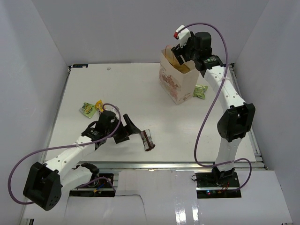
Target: Place the snacks into the paper bag
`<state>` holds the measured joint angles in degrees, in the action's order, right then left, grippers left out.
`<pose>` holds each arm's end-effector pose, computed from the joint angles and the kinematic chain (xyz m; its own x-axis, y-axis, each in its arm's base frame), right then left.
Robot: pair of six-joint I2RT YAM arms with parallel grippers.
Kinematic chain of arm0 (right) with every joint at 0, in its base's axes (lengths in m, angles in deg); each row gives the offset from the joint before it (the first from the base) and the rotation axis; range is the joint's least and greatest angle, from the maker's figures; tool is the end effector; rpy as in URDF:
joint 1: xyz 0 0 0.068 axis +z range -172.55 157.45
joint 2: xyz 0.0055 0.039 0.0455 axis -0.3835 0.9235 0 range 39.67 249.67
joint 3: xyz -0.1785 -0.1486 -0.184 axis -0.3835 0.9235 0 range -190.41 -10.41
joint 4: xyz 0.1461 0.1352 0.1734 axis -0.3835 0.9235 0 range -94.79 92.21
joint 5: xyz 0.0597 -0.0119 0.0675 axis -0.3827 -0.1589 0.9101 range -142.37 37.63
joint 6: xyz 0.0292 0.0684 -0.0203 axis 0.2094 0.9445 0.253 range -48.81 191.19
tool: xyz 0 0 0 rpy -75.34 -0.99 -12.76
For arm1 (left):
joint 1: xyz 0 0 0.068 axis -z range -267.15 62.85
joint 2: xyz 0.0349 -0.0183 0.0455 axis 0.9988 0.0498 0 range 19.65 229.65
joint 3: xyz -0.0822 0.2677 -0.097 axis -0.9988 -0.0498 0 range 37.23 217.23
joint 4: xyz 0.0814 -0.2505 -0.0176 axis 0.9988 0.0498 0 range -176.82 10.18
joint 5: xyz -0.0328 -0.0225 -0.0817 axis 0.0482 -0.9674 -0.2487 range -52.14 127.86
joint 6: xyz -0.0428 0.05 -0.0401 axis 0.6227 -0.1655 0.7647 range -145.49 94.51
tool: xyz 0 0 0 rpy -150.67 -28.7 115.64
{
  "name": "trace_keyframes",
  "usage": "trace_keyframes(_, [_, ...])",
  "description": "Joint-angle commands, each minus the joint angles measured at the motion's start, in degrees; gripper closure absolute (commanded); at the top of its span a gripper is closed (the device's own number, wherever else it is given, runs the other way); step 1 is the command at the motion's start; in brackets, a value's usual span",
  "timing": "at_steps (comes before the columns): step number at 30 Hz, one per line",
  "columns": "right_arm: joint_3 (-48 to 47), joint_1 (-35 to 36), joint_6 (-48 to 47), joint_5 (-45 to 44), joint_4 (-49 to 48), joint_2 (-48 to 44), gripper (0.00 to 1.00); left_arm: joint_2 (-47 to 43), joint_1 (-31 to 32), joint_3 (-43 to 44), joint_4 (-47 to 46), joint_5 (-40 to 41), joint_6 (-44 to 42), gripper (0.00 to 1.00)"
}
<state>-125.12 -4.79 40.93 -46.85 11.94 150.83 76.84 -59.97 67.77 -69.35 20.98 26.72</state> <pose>0.4772 0.1596 0.4257 0.0106 -0.5234 -0.8520 -0.4486 0.7590 -0.4718 0.1784 -0.1128 0.2031 -0.8714 -0.4026 -0.2803 -0.1078 0.7146 -0.6912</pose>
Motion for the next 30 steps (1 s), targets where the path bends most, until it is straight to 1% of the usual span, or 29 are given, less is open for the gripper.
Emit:
trace_keyframes(1, [2.12, -0.62, 2.74, 3.17, -2.32, -8.31, 0.20, 4.31, 2.96, 3.64, 2.03, 4.04, 1.58, 0.03])
trace_keyframes(2, [2.91, -1.14, 3.62, 7.79, -0.40, -11.28, 0.18, 5.64, 3.66, 4.43, 2.65, 4.84, 2.71, 0.03])
trace_keyframes(4, [5.81, -3.68, 5.29, 13.96, 2.15, -14.37, 0.17, 8.36, 6.03, 6.97, 4.40, 6.77, 4.04, 0.04])
trace_keyframes(5, [7.39, -4.74, 6.61, 20.26, 4.60, -17.78, 0.17, 11.16, 6.83, 7.94, 6.24, 9.13, 5.44, 0.05])
trace_keyframes(6, [12.19, -5.88, 7.05, 23.28, 5.32, -19.81, 0.17, 12.76, 7.62, 9.95, 7.04, 10.28, 6.15, 0.06])
trace_keyframes(7, [15.63, -8.16, 7.58, 28.27, 5.68, -21.84, 0.17, 14.34, 9.02, 11.02, 8.09, 11.25, 6.85, 0.07])
trace_keyframes(8, [19.32, -9.40, 7.41, 30.67, 6.38, -26.38, 0.17, 17.49, 9.64, 12.07, 9.58, 12.83, 7.55, 0.08])
trace_keyframes(9, [27.53, -11.24, 7.06, 31.74, 6.47, -28.78, 0.17, 19.08, 10.17, 13.04, 10.03, 13.54, 8.34, 0.09])
trace_keyframes(11, [35.92, -12.83, 5.49, 33.49, 6.82, -34.82, 0.17, 22.25, 12.28, 15.85, 10.82, 15.03, 8.79, 0.10])
trace_keyframes(12, [43.88, -14.14, 5.21, 33.77, 7.43, -36.87, 0.17, 25.66, 13.33, 16.82, 11.44, 15.30, 8.79, 0.12])
trace_keyframes(14, [51.31, -15.29, 4.78, 34.03, 7.53, -42.12, 0.17, 29.19, 14.30, 19.98, 12.58, 15.48, 8.53, 0.13])
trace_keyframes(15, [54.65, -15.82, 4.60, 34.03, 7.53, -43.99, 0.18, 32.78, 14.91, 21.12, 13.02, 15.48, 8.35, 0.15])
trace_keyframes(16, [60.08, -15.91, 4.51, 33.77, 7.53, -45.57, 0.18, 34.46, 15.27, 23.40, 13.63, 15.74, 7.83, 0.16])
trace_keyframes(18, [64.16, -16.26, 4.60, 33.94, 7.44, -49.62, 0.18, 37.54, 15.88, 25.34, 15.22, 16.00, 7.47, 0.18])
trace_keyframes(20, [67.77, -16.70, 4.68, 34.38, 7.70, -52.25, 0.18, 41.06, 16.24, 27.71, 16.62, 16.01, 7.04, 0.30])
trace_keyframes(21, [68.48, -17.05, 4.34, 34.91, 8.14, -52.79, 0.18, 42.03, 16.33, 28.34, 16.97, 15.40, 6.95, 0.32])
trace_keyframes(22, [69.01, -17.06, 3.90, 37.09, 8.58, -53.06, 0.18, 43.43, 16.24, 28.78, 16.98, 14.87, 6.68, 0.41])
trace_keyframes(24, [69.98, -17.06, 2.23, 41.39, 11.56, -53.06, 0.18, 44.06, 16.50, 29.66, 16.98, 14.43, 5.81, 0.47])
trace_keyframes(25, [70.07, -17.06, 0.57, 44.02, 12.79, -52.80, 0.18, 43.97, 16.50, 29.92, 16.89, 14.42, 5.45, 0.53])
trace_keyframes(26, [70.33, -17.06, 0.12, 49.18, 14.97, -51.84, 0.18, 43.71, 16.50, 30.45, 16.80, 14.42, 4.75, 0.59])
trace_keyframes(27, [70.68, -16.45, 0.03, 51.06, 15.43, -51.48, 0.19, 43.45, 16.50, 30.71, 16.54, 14.51, 4.14, 0.63])
trace_keyframes(28, [71.03, -15.74, 0.46, 52.21, 15.44, -51.13, 0.19, 42.92, 16.50, 30.89, 16.10, 14.34, 3.52, 0.67])
trace_keyframes(29, [71.64, -13.13, 3.25, 51.09, 13.70, -50.60, 0.19, 41.70, 16.50, 30.72, 14.53, 14.07, 2.39, 0.71])
trace_keyframes(30, [71.91, -11.36, 5.71, 48.82, 12.11, -50.25, 0.19, 40.99, 16.50, 30.63, 13.65, 13.81, 2.03, 0.73])
